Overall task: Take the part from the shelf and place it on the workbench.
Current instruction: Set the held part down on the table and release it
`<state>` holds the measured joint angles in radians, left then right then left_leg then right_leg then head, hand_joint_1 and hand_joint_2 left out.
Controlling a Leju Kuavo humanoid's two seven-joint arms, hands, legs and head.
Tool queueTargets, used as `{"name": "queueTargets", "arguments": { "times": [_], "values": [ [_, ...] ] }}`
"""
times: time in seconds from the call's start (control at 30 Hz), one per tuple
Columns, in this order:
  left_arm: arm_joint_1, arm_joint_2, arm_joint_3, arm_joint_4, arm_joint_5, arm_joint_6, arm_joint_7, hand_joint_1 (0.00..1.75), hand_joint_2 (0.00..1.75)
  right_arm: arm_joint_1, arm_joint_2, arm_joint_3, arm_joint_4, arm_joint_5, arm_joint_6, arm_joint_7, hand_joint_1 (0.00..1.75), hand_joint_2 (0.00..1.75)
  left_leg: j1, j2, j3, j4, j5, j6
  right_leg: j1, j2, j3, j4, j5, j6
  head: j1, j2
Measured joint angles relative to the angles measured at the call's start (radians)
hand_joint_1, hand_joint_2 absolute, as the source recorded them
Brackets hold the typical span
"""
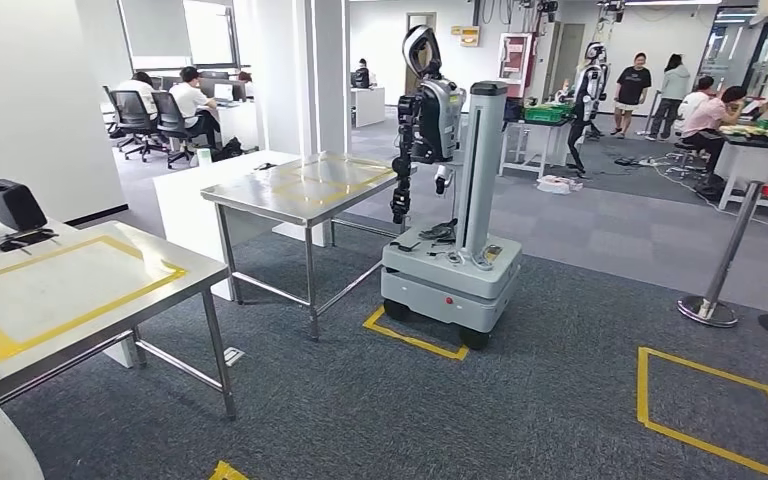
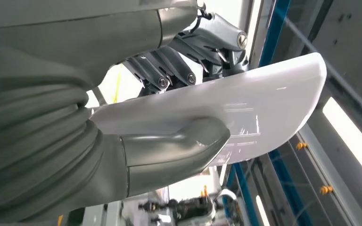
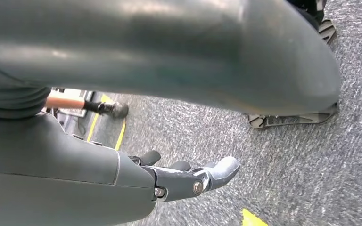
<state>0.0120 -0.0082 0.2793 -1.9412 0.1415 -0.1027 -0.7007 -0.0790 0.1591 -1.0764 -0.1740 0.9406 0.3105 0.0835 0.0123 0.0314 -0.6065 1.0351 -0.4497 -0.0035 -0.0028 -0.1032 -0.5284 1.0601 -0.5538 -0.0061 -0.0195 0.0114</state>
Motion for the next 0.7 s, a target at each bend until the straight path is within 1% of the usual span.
{"name": "queueTargets", "arguments": {
  "times": [0.03, 0.07, 0.1, 0.13, 0.17, 0.2, 0.23, 0.27, 0.3, 0.33, 0.37, 0.4, 0.43, 0.47, 0.5, 0.53, 0.57, 0.6, 0.63, 0.67, 0.7],
  "values": [
    [-0.001, -0.002, 0.000, -0.003, -0.002, 0.000, 0.000, 1.75, 1.75, 0.000, 0.000, 0.000, 0.000, 0.000, 0.001, 0.000, 0.00, 0.00, 0.002, -0.012, -0.002, -0.001, 0.003, 0.005, -0.004, 0.036, -0.016, 0.045, -0.028, 0.004, 0.000, 0.000],
    [-0.002, -0.005, 0.000, -0.005, -0.004, 0.001, 0.000, 1.75, 1.75, 0.000, 0.000, 0.000, 0.000, -0.001, 0.002, 0.000, 0.00, 0.00, 0.002, -0.024, -0.005, -0.001, 0.004, 0.009, -0.006, 0.069, -0.041, 0.108, -0.062, 0.006, 0.000, 0.000],
    [-0.003, -0.008, 0.000, -0.005, -0.008, 0.004, 0.000, 1.75, 1.75, 0.001, 0.000, 0.000, 0.000, -0.001, 0.003, 0.000, 0.00, 0.00, 0.002, -0.038, -0.008, -0.001, 0.005, 0.012, -0.007, 0.086, -0.072, 0.177, -0.094, 0.007, 0.000, 0.000],
    [-0.003, -0.011, 0.001, -0.006, -0.012, 0.009, 0.000, 1.75, 1.75, 0.003, 0.000, 0.000, 0.000, -0.001, 0.004, 0.000, 0.00, 0.00, 0.001, -0.053, -0.010, -0.001, 0.007, 0.013, -0.006, 0.093, -0.099, 0.230, -0.114, 0.007, 0.000, 0.000],
    [-0.002, -0.014, 0.001, -0.006, -0.018, 0.016, 0.000, 1.75, 1.75, 0.004, 0.000, 0.000, 0.000, -0.001, 0.004, 0.000, 0.00, 0.00, 0.000, -0.068, -0.011, -0.001, 0.008, 0.013, -0.005, 0.096, -0.111, 0.251, -0.113, 0.006, 0.000, 0.000],
    [-0.002, -0.016, 0.002, -0.008, -0.025, 0.025, 0.000, 1.75, 1.75, 0.005, 0.000, 0.000, 0.000, -0.001, 0.004, -0.001, 0.00, 0.00, -0.001, -0.085, -0.012, -0.001, 0.010, 0.012, -0.004, 0.100, -0.107, 0.234, -0.092, 0.001, 0.000, 0.000],
    [-0.002, -0.019, 0.004, -0.010, -0.033, 0.035, 0.000, 1.75, 1.75, 0.006, 0.000, 0.000, 0.000, 0.000, 0.004, -0.002, 0.00, 0.00, -0.002, -0.100, -0.012, -0.001, 0.012, 0.010, -0.003, 0.109, -0.085, 0.181, -0.057, -0.005, 0.000, 0.000],
    [-0.001, -0.021, 0.006, -0.012, -0.042, 0.045, 0.000, 1.75, 1.75, 0.006, 0.001, 0.000, 0.000, 0.000, 0.004, -0.004, 0.00, 0.00, -0.002, -0.114, -0.012, 0.000, 0.014, 0.007, -0.002, 0.130, -0.055, 0.110, -0.019, -0.013, 0.000, 0.000],
    [0.000, -0.024, 0.007, -0.017, -0.050, 0.057, 0.000, 1.75, 1.75, 0.006, 0.001, 0.000, 0.000, 0.001, 0.004, -0.008, 0.00, 0.00, -0.003, -0.127, -0.013, 0.000, 0.016, 0.003, -0.002, 0.156, -0.028, 0.046, 0.007, -0.021, 0.000, 0.000],
    [0.003, -0.026, 0.009, -0.022, -0.057, 0.068, 0.000, 1.75, 1.75, 0.007, 0.002, 0.000, 0.000, 0.001, 0.004, -0.012, 0.00, 0.00, -0.002, -0.139, -0.016, 0.000, 0.020, -0.003, -0.001, 0.176, -0.010, 0.001, 0.021, -0.026, 0.000, 0.000],
    [0.009, -0.029, 0.011, -0.030, -0.063, 0.078, 0.000, 1.75, 1.75, 0.007, 0.003, 0.000, 0.000, 0.003, 0.004, -0.016, 0.00, 0.00, 0.000, -0.150, -0.020, 0.000, 0.024, -0.009, 0.000, 0.187, -0.001, -0.021, 0.025, -0.028, 0.000, 0.000],
    [0.016, -0.032, 0.014, -0.041, -0.070, 0.087, 0.000, 1.75, 1.75, 0.007, 0.005, 0.000, 0.000, 0.004, 0.004, -0.018, 0.00, 0.00, 0.001, -0.161, -0.023, -0.002, 0.028, -0.017, 0.003, 0.184, 0.000, -0.025, 0.023, -0.028, 0.000, 0.000],
    [0.025, -0.036, 0.017, -0.054, -0.076, 0.095, 0.000, 1.75, 1.75, 0.007, 0.008, 0.000, 0.000, 0.005, 0.005, -0.018, 0.00, 0.00, 0.003, -0.172, -0.028, -0.005, 0.033, -0.025, 0.002, 0.170, 0.001, -0.029, 0.027, -0.028, 0.000, 0.000],
    [0.035, -0.040, 0.021, -0.067, -0.082, 0.103, 0.000, 1.75, 1.75, 0.007, 0.011, 0.000, 0.000, 0.006, 0.004, -0.018, 0.00, 0.00, 0.003, -0.165, -0.032, -0.004, 0.033, -0.031, 0.001, 0.157, 0.003, -0.034, 0.031, -0.030, 0.000, 0.000],
    [0.041, -0.043, 0.024, -0.079, -0.089, 0.111, 0.000, 1.75, 1.75, 0.008, 0.013, 0.000, 0.000, 0.006, 0.003, -0.017, 0.00, 0.00, 0.001, -0.143, -0.040, 0.009, 0.023, -0.035, -0.002, 0.142, 0.004, -0.040, 0.035, -0.033, -0.001, 0.000],
    [0.045, -0.046, 0.027, -0.088, -0.096, 0.120, 0.000, 1.75, 1.75, 0.009, 0.015, 0.000, 0.000, 0.006, 0.001, -0.015, 0.00, 0.00, -0.001, -0.113, -0.056, 0.040, 0.002, -0.039, -0.005, 0.126, 0.006, -0.045, 0.039, -0.037, -0.002, 0.000],
    [0.046, -0.049, 0.027, -0.094, -0.101, 0.131, 0.000, 1.75, 1.75, 0.010, 0.015, 0.000, 0.000, 0.005, 0.000, -0.012, 0.00, 0.00, -0.002, -0.077, -0.077, 0.092, -0.029, -0.041, -0.004, 0.111, 0.005, -0.048, 0.041, -0.039, -0.002, 0.000],
    [0.045, -0.051, 0.027, -0.097, -0.106, 0.144, 0.000, 1.75, 1.75, 0.010, 0.015, 0.000, 0.000, 0.004, -0.002, -0.007, 0.00, 0.00, -0.002, -0.055, -0.104, 0.157, -0.065, -0.044, -0.003, 0.095, 0.004, -0.048, 0.041, -0.040, -0.003, 0.000],
    [0.045, -0.053, 0.027, -0.099, -0.109, 0.156, 0.000, 1.75, 1.75, 0.011, 0.015, 0.000, 0.000, 0.003, -0.002, -0.004, 0.00, 0.00, -0.002, -0.045, -0.128, 0.218, -0.093, -0.047, -0.002, 0.079, 0.002, -0.048, 0.041, -0.041, -0.003, 0.000],
    [0.045, -0.055, 0.027, -0.099, -0.110, 0.167, 0.000, 1.75, 1.75, 0.011, 0.015, 0.000, 0.000, 0.002, -0.002, -0.001, 0.00, 0.00, -0.001, -0.040, -0.140, 0.256, -0.105, -0.050, -0.002, 0.062, 0.001, -0.047, 0.041, -0.041, -0.003, 0.000],
    [0.045, -0.056, 0.027, -0.099, -0.111, 0.178, 0.000, 1.75, 1.75, 0.011, 0.015, 0.000, 0.000, 0.001, -0.002, 0.000, 0.00, 0.00, -0.001, -0.036, -0.134, 0.260, -0.100, -0.051, -0.002, 0.046, 0.000, -0.047, 0.041, -0.041, -0.003, 0.000]
  ]
}}
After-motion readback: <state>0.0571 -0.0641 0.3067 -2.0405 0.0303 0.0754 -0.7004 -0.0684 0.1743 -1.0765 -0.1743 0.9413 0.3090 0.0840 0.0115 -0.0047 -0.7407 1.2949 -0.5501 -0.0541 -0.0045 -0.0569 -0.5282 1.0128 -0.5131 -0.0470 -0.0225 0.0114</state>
